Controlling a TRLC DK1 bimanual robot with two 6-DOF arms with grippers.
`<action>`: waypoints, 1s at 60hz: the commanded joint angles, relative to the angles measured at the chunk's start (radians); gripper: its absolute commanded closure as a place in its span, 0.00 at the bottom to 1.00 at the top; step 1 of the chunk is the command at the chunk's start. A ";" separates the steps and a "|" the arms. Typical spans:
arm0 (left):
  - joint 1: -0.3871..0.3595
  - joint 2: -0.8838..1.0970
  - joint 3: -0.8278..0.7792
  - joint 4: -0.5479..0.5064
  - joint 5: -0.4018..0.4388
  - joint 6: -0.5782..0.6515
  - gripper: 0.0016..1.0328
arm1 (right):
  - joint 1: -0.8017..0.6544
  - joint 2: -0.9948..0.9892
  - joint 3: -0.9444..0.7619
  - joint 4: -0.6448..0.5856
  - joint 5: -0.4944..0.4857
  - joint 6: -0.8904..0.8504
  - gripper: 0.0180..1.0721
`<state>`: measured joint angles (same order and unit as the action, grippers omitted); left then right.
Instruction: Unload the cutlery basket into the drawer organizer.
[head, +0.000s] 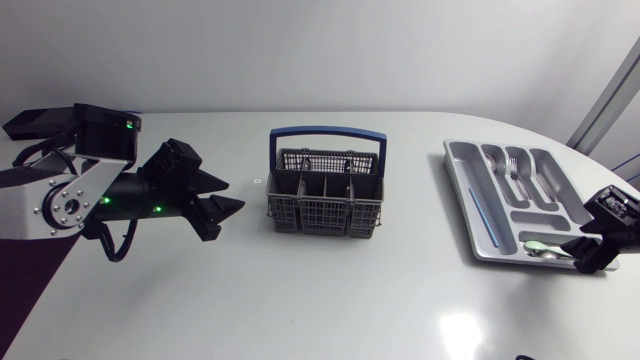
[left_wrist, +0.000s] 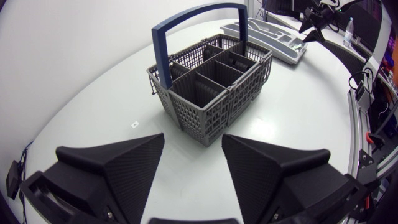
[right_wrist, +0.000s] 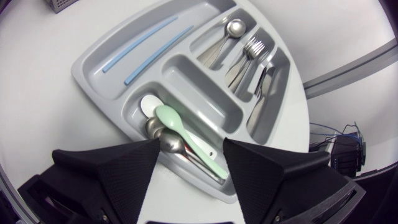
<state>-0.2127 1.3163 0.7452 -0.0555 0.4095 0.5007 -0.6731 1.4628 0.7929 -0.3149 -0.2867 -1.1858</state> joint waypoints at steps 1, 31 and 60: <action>0.001 0.021 0.020 -0.006 -0.005 -0.002 0.36 | 0.033 -0.085 -0.018 -0.026 0.001 0.031 0.09; 0.036 0.268 0.195 -0.012 0.015 -0.040 0.36 | 0.610 -0.061 0.074 -0.027 0.063 0.621 0.07; 0.036 0.478 0.347 -0.027 0.063 -0.054 0.36 | 0.846 0.318 0.384 0.031 0.055 0.911 0.07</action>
<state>-0.1623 1.7691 1.0645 -0.0708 0.4591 0.4648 0.1486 1.7420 1.1385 -0.2874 -0.2340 -0.3305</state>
